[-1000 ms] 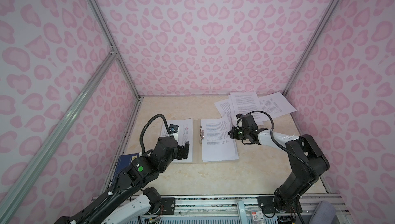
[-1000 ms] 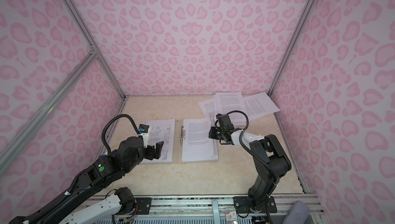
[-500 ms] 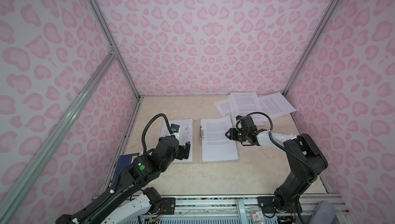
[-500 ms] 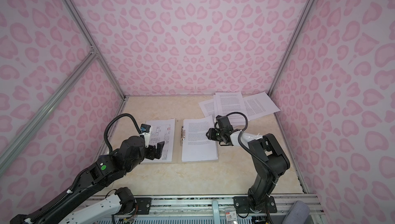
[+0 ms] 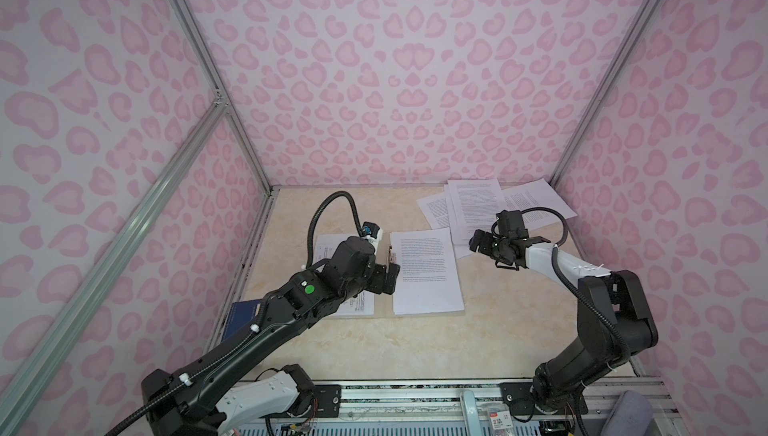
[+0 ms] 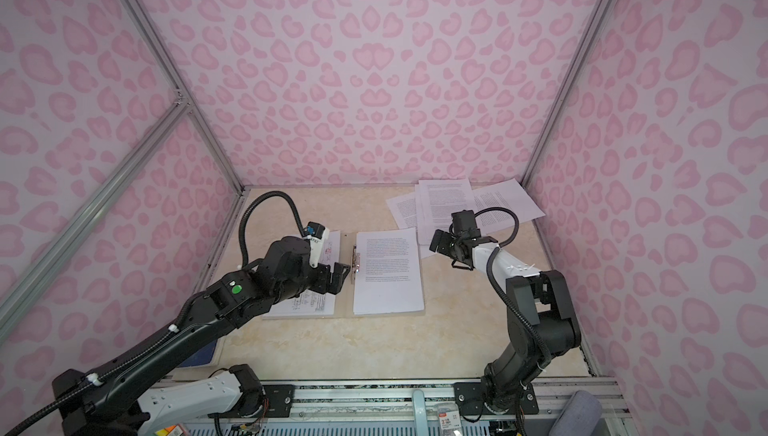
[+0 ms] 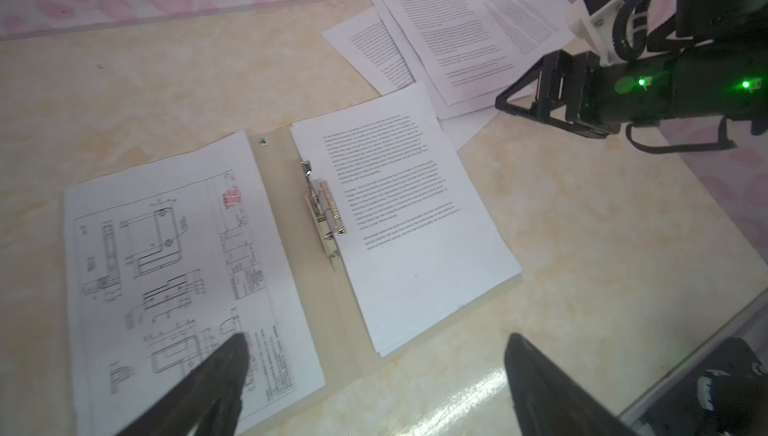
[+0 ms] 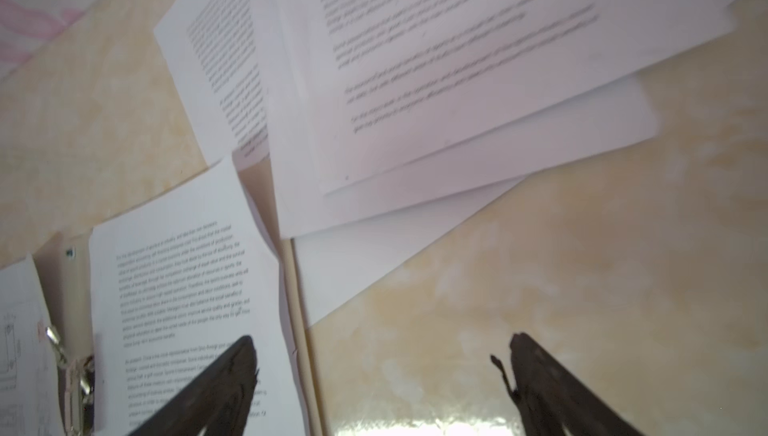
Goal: Put the files into the folder
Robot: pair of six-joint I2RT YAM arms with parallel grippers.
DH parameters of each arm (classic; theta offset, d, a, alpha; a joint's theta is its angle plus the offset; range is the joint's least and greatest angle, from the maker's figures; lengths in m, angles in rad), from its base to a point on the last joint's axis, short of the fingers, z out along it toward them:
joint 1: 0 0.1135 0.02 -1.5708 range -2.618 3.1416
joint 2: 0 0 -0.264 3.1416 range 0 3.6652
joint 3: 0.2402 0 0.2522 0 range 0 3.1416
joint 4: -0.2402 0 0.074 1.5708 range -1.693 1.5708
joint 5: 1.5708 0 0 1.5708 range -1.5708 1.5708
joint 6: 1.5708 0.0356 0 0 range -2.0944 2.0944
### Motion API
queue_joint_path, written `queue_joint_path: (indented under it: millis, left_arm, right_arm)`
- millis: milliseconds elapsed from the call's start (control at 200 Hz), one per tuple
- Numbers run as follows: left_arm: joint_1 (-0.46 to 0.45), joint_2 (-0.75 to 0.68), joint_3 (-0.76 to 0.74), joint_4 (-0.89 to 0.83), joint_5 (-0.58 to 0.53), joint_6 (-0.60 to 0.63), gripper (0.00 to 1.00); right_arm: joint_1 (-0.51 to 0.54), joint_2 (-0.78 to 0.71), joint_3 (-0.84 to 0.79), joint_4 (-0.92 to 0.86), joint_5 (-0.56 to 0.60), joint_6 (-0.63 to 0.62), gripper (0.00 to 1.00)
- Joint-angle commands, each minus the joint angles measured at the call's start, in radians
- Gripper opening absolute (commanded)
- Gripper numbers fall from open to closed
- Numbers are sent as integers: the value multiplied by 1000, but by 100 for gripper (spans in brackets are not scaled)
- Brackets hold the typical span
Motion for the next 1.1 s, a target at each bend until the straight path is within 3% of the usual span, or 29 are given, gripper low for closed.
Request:
queue_joint_path:
  millis: [0, 145, 365, 640, 770, 1095]
  left_arm:
    - [2, 143, 84, 82, 181, -32, 97]
    - [2, 349, 220, 109, 269, -32, 99]
    - [3, 488, 351, 112, 321, -27, 99]
    - [6, 526, 333, 158, 377, -44, 98]
    - [15, 531, 330, 158, 378, -50, 97]
    - [31, 528, 313, 173, 385, -66, 97]
  right_arm:
    - [-107, 56, 81, -16, 8, -40, 94]
    - [-244, 213, 234, 22, -65, -34, 89]
    - [-344, 410, 388, 41, -198, 5, 81]
    - [-382, 552, 497, 88, -384, 17, 75]
    - [-382, 580, 497, 115, -434, 57, 68]
    - [-384, 622, 503, 179, -548, 126, 63]
